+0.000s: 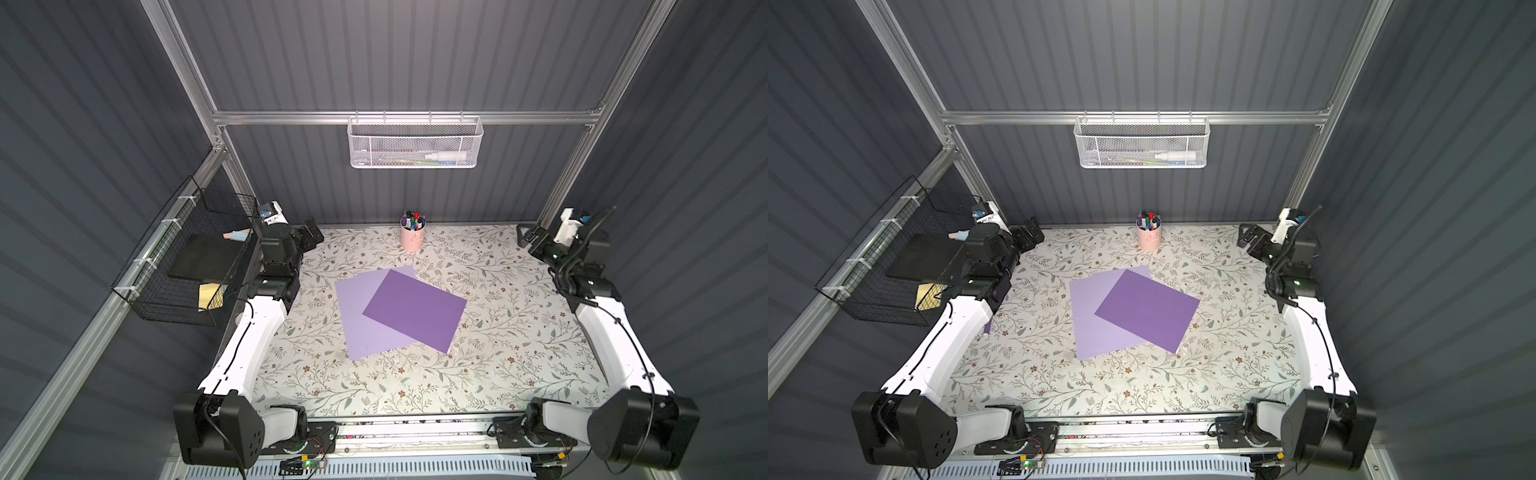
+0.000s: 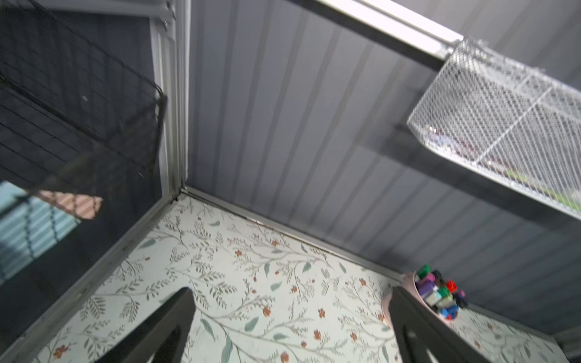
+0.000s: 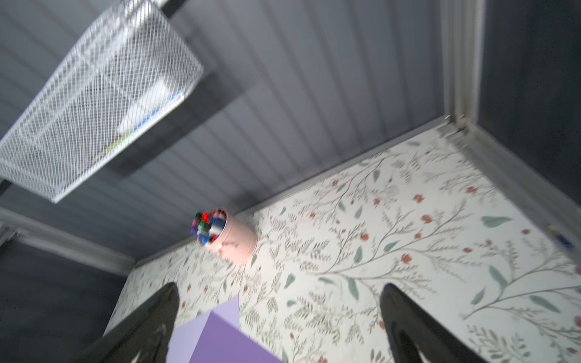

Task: Fold the rectangular paper in half along the long edge
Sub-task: Adjust the paper.

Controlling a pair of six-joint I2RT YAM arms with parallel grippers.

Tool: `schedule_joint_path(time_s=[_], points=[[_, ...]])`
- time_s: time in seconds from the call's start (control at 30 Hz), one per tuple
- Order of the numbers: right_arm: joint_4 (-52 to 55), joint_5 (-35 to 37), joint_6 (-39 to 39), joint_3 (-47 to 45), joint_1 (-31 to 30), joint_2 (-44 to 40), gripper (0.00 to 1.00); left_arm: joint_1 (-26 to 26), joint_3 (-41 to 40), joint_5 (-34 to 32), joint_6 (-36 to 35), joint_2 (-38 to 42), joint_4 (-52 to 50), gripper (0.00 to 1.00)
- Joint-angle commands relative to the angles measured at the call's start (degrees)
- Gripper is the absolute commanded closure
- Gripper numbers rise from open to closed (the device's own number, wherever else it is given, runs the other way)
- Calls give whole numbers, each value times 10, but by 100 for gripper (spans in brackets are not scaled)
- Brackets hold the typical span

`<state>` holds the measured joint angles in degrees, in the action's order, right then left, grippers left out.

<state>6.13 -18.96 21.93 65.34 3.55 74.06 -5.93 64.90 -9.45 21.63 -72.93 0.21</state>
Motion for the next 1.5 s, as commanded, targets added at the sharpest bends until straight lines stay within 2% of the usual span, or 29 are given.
schedule_joint_path(time_s=[0.0, 0.07, 0.17, 0.23, 0.37, 0.5, 0.57, 0.6, 0.87, 1.03, 1.47], points=[[136, -16, -87, 74, -93, 51, 1, -11, -11, 37, 15, 14, -29, 1], [164, 27, -102, 111, -146, 102, 1, -38, -17, 22, 11, 10, -28, 1], [188, -24, -78, 161, -180, 179, 1, -109, 24, -38, -24, -24, -81, 1], [192, -30, -69, 182, -201, 222, 1, -142, 45, -50, -25, -44, -108, 1], [258, 51, -79, 255, -242, 323, 5, -150, 8, 0, 24, -44, -82, 1], [374, 43, -87, 369, -255, 434, 16, -152, -13, 27, 49, -49, -79, 1], [399, 45, -75, 395, -255, 477, 22, -152, -13, 30, 52, -55, -90, 1], [402, 46, -71, 398, -254, 489, 23, -152, -13, 28, 53, -56, -96, 1], [359, 99, -33, 335, -251, 491, 30, -152, -18, 12, 57, -57, -115, 1], [426, 150, -8, 356, -244, 525, 39, -152, -16, 9, 72, -69, -125, 1], [405, 163, 24, 202, -232, 456, 42, -152, -22, 12, 83, -85, -130, 1]])
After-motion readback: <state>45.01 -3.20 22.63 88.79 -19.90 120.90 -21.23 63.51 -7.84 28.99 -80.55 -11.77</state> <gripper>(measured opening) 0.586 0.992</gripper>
